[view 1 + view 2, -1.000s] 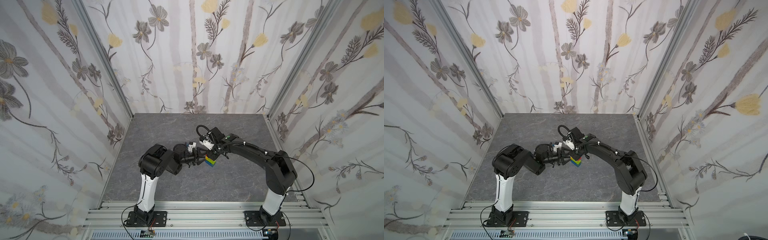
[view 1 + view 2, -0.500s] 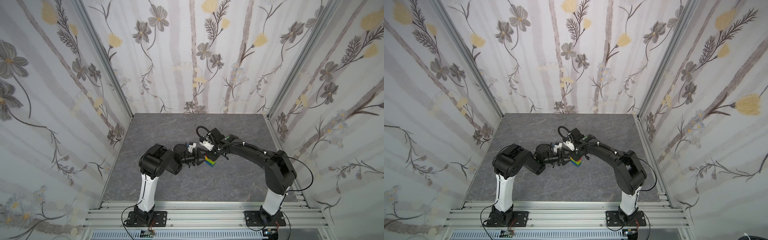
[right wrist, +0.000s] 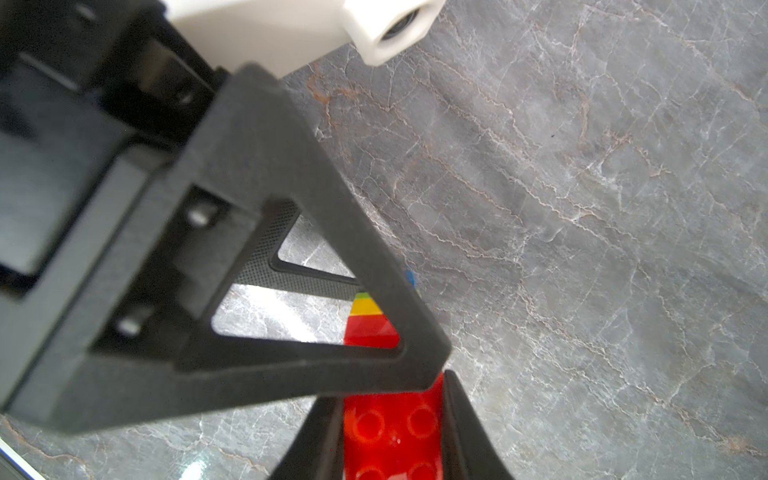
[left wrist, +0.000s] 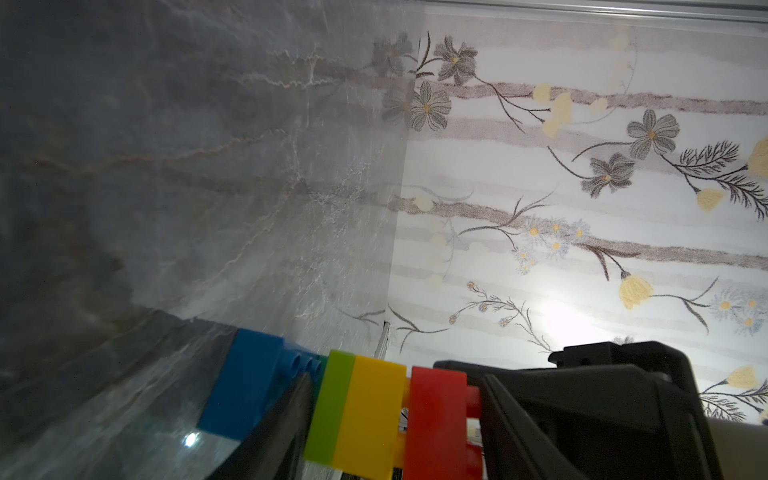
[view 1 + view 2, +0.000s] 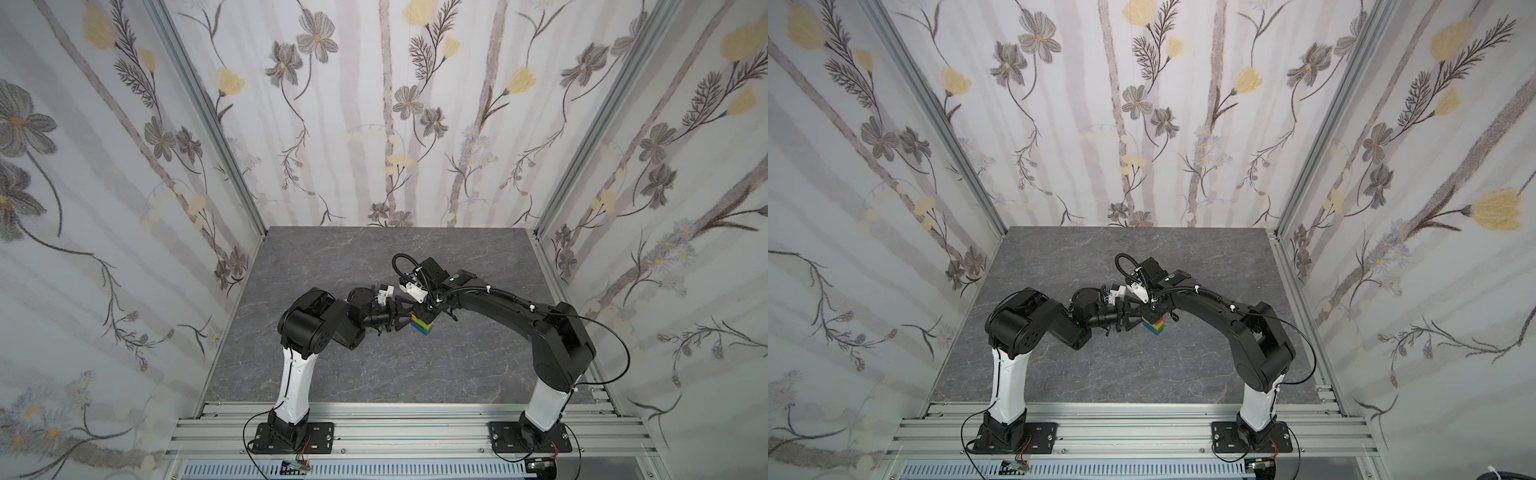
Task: Assemble the number 5 with lego
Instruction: Assemble the lego brick with the lego brick.
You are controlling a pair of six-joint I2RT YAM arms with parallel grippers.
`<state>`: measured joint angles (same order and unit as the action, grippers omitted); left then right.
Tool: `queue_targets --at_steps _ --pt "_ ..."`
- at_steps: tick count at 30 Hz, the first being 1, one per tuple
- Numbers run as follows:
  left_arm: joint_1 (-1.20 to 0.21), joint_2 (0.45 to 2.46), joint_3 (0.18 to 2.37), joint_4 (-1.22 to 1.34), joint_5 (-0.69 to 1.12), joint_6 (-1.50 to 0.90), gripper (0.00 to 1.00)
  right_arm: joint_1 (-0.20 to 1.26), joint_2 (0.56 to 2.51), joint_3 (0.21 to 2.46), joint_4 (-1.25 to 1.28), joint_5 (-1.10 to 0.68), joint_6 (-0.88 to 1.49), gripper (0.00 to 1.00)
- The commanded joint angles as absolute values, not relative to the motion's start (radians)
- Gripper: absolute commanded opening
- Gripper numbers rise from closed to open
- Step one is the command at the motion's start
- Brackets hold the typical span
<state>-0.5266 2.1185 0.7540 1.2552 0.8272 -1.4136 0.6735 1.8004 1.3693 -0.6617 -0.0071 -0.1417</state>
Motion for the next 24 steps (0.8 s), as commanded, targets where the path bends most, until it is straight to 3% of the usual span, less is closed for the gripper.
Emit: queue_targets --at_steps 1,15,24 --pt "-0.528 2.114 0.756 1.287 0.842 -1.425 0.62 0.676 1.796 1.363 -0.680 -0.004 -0.136 0.08" --pt "-0.535 2.117 0.756 1.290 0.841 -1.422 0.47 0.679 1.790 1.354 -0.680 0.005 -0.125 0.08" --pt "-0.537 2.112 0.754 1.284 0.838 -1.411 0.44 0.683 1.783 1.354 -0.681 0.006 -0.120 0.10"
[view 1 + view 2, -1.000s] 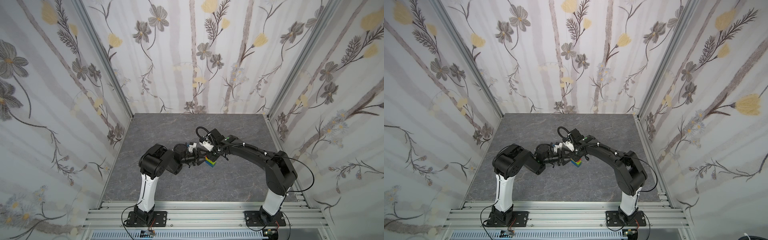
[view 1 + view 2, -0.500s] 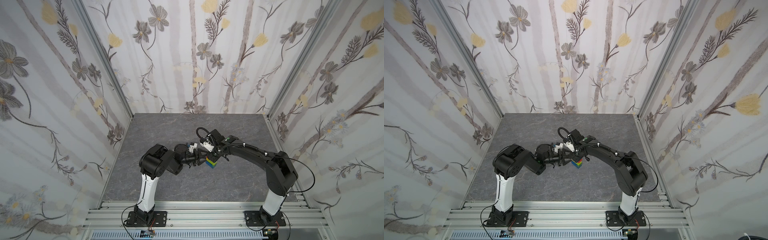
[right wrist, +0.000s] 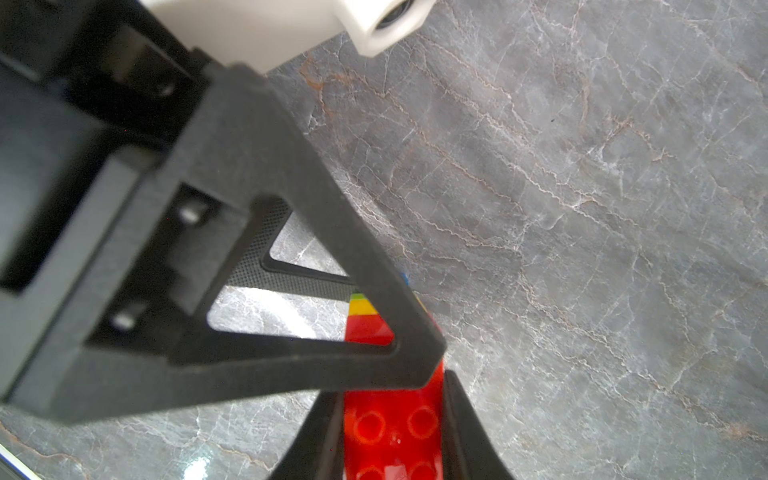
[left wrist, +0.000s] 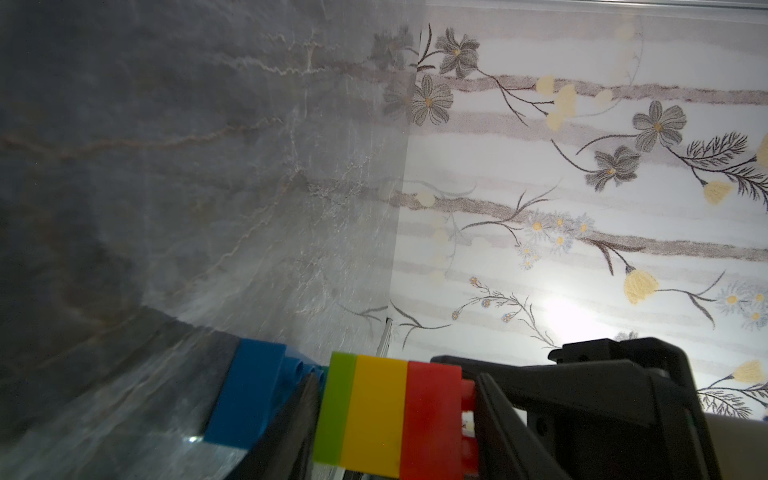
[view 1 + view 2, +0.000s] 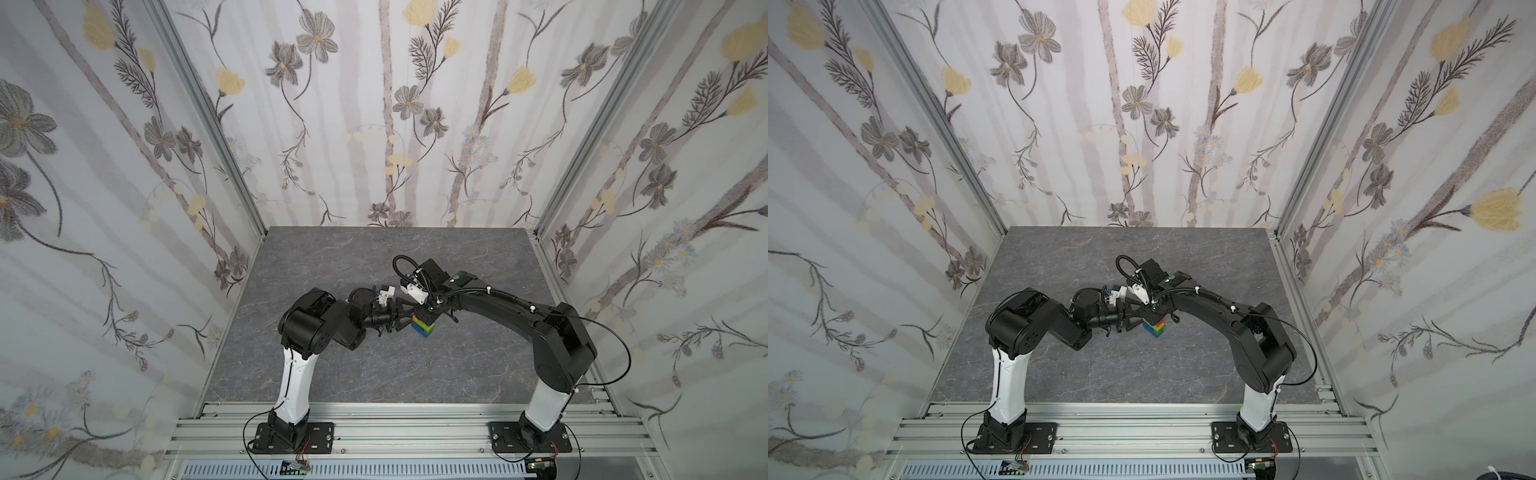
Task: Assemble the number 5 with lego
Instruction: Assemble the lego brick with the lego brick, then pick up the lego brick from the center of the board.
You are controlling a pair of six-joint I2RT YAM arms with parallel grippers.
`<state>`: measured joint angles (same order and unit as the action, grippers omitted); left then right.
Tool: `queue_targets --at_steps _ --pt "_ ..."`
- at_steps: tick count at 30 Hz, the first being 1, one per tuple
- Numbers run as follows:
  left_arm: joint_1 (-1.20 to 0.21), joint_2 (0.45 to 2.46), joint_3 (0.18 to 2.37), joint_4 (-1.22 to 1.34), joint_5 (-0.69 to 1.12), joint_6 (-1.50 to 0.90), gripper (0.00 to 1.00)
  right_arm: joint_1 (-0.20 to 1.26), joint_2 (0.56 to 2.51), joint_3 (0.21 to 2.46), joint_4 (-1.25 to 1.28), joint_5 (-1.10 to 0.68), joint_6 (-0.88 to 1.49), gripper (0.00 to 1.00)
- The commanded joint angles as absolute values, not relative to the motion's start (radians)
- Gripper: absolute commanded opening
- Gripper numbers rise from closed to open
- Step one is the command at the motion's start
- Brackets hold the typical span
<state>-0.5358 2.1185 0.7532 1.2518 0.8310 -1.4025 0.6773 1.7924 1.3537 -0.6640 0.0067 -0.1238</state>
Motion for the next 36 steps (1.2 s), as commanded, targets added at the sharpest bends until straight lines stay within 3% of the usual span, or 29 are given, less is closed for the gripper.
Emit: queue_targets --at_steps 1,8,14,31,36 --pt "-0.536 2.112 0.754 1.282 0.838 -1.412 0.44 0.682 1.780 1.354 -0.682 0.006 -0.120 0.13" --pt "-0.538 2.093 0.755 1.233 0.837 -1.386 0.56 0.682 1.757 1.355 -0.684 0.008 -0.107 0.41" --pt "-0.540 2.079 0.754 1.204 0.837 -1.369 0.60 0.682 1.744 1.350 -0.686 0.013 -0.104 0.50" --pt "-0.529 2.018 0.720 1.135 0.811 -1.324 0.79 0.683 1.658 1.254 -0.688 -0.003 -0.079 0.52" --pt "-0.520 1.981 0.693 1.085 0.789 -1.299 0.78 0.683 1.663 1.230 -0.672 0.002 -0.078 0.51"
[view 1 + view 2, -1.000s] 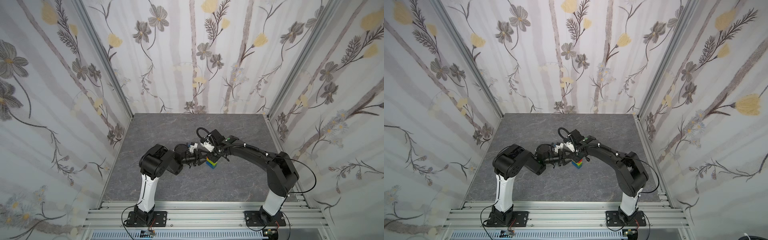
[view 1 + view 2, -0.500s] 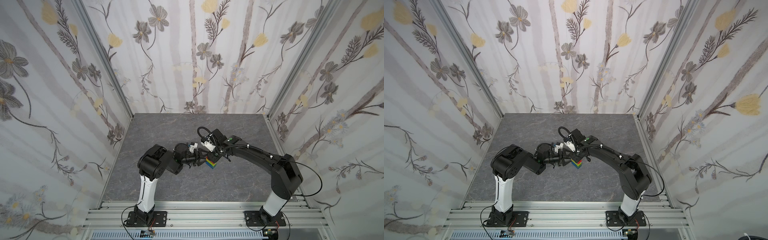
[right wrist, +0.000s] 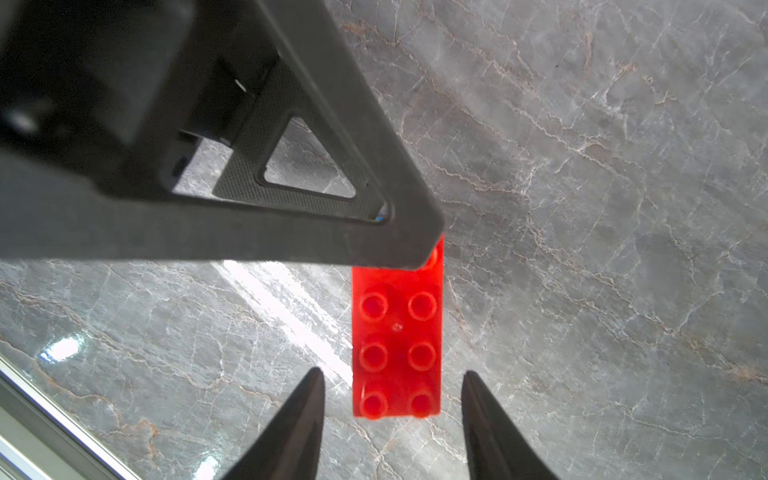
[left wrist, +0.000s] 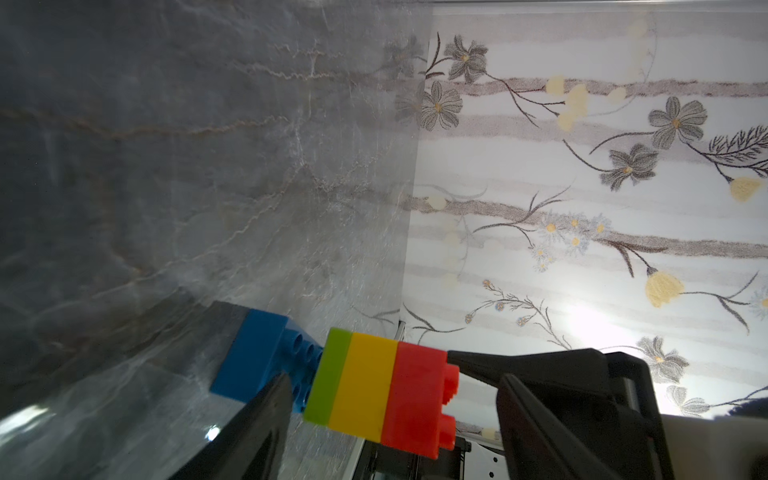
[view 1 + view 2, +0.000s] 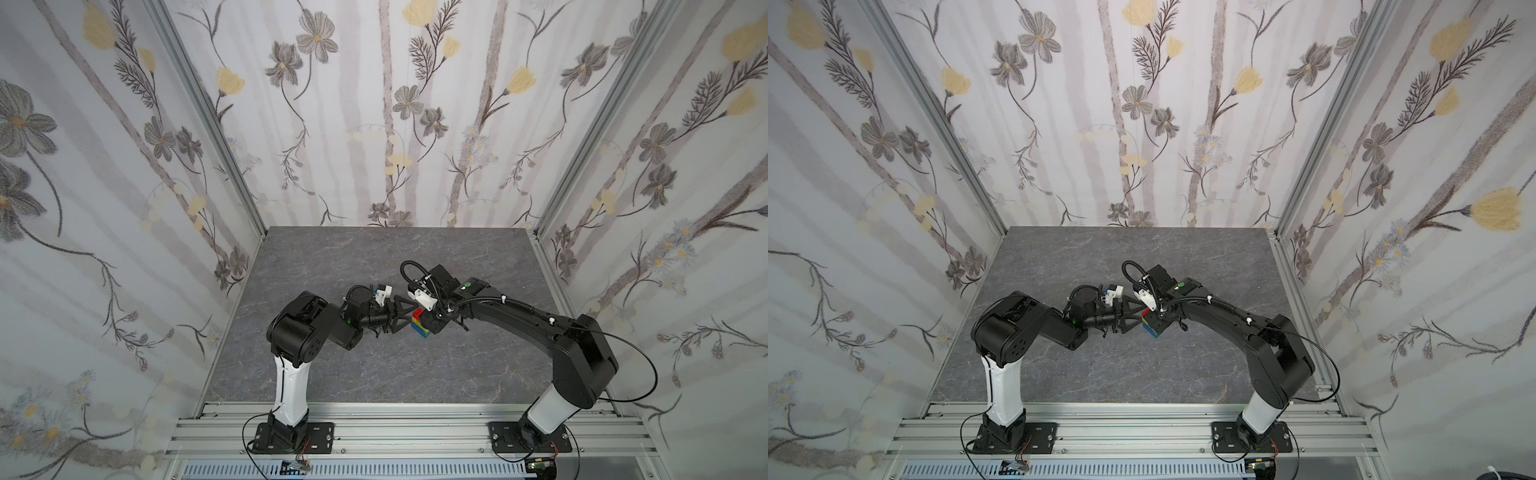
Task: Assemble the number 5 with lego
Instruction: Pick up the lego brick from the center of the board.
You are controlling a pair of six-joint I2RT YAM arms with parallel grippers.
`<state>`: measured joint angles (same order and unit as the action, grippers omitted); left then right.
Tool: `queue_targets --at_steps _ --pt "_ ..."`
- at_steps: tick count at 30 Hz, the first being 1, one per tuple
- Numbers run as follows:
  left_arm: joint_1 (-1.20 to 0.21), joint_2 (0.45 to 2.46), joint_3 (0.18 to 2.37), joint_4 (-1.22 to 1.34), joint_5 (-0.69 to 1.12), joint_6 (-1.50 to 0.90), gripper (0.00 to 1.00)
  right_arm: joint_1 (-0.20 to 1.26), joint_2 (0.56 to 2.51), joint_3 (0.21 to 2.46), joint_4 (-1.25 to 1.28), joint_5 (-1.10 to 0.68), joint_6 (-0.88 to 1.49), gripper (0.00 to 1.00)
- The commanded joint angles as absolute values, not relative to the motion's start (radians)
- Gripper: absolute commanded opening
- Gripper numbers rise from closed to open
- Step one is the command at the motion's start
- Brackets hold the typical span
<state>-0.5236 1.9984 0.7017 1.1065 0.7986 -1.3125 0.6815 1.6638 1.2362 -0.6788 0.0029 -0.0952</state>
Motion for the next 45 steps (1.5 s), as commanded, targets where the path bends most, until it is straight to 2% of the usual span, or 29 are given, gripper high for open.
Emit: queue_targets --at_steps 1,10,17,21,27,33,40,45 --pt "-0.515 1.975 0.685 1.084 0.784 -1.297 0.78 0.682 1.666 1.230 -0.671 0.002 -0.077 0.51" --pt "-0.494 1.919 0.637 1.053 0.755 -1.278 0.76 0.683 1.694 1.233 -0.658 -0.008 -0.081 0.41" --pt "-0.477 1.889 0.621 1.026 0.755 -1.269 0.76 0.681 1.686 1.236 -0.658 -0.030 -0.084 0.25" --pt "-0.464 1.868 0.611 1.010 0.755 -1.262 0.76 0.677 1.681 1.236 -0.656 -0.057 -0.077 0.19" --pt "-0.429 1.817 0.587 0.972 0.756 -1.246 0.76 0.648 1.644 1.245 -0.651 -0.155 -0.049 0.17" --pt "-0.393 1.737 0.581 0.864 0.760 -1.196 0.76 0.584 1.633 1.258 -0.649 -0.363 -0.001 0.17" --pt "-0.353 1.646 0.587 0.737 0.771 -1.135 0.76 0.542 1.683 1.261 -0.645 -0.568 0.024 0.17" --pt "-0.326 1.598 0.577 0.686 0.774 -1.110 0.76 0.536 1.738 1.258 -0.639 -0.631 0.027 0.18"
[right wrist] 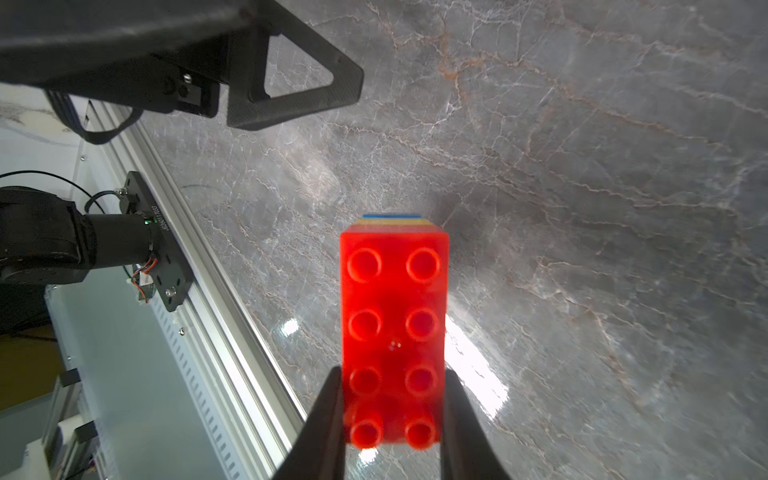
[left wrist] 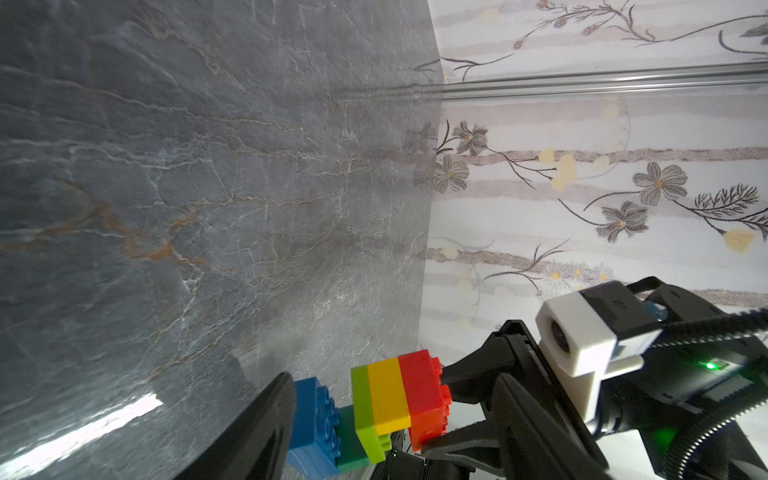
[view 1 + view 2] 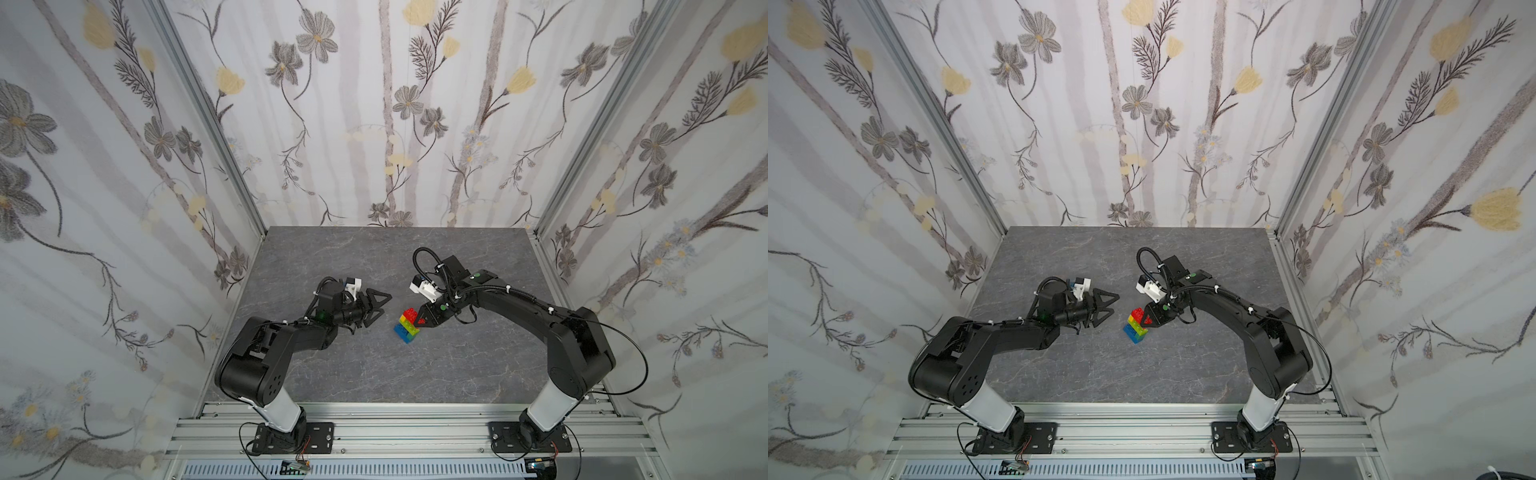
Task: Assemble the number 5 with lego
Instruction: Pick up the lego brick from the center of the board, then place the lego brick at the center of the board.
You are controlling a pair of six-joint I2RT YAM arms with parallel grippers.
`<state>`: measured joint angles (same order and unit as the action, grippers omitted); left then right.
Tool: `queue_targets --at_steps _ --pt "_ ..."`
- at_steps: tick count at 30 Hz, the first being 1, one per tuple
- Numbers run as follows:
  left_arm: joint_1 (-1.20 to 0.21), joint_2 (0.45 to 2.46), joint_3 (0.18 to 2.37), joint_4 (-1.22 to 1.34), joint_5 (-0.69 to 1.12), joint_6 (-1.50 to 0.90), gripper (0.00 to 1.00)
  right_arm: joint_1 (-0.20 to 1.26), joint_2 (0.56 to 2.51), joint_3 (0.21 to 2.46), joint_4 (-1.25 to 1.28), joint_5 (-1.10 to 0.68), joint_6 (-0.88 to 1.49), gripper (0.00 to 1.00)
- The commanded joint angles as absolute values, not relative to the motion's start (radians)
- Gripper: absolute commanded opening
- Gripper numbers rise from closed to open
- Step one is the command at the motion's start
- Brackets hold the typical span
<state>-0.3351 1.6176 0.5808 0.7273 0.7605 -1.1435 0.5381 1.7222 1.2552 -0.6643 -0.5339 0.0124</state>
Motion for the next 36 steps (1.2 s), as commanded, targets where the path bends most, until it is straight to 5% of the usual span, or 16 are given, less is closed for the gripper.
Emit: queue_targets --at_steps 1,19,36 --pt "-0.323 1.588 0.578 0.674 0.775 -1.105 0.76 0.534 1.747 1.259 -0.635 -0.642 0.029 0.18" --pt "-0.316 1.468 0.536 0.539 0.756 -1.035 0.76 0.494 1.865 1.262 -0.596 -0.739 0.031 0.23" --pt "-0.317 1.388 0.490 0.455 0.737 -0.991 0.76 0.460 1.895 1.273 -0.594 -0.670 0.028 0.47"
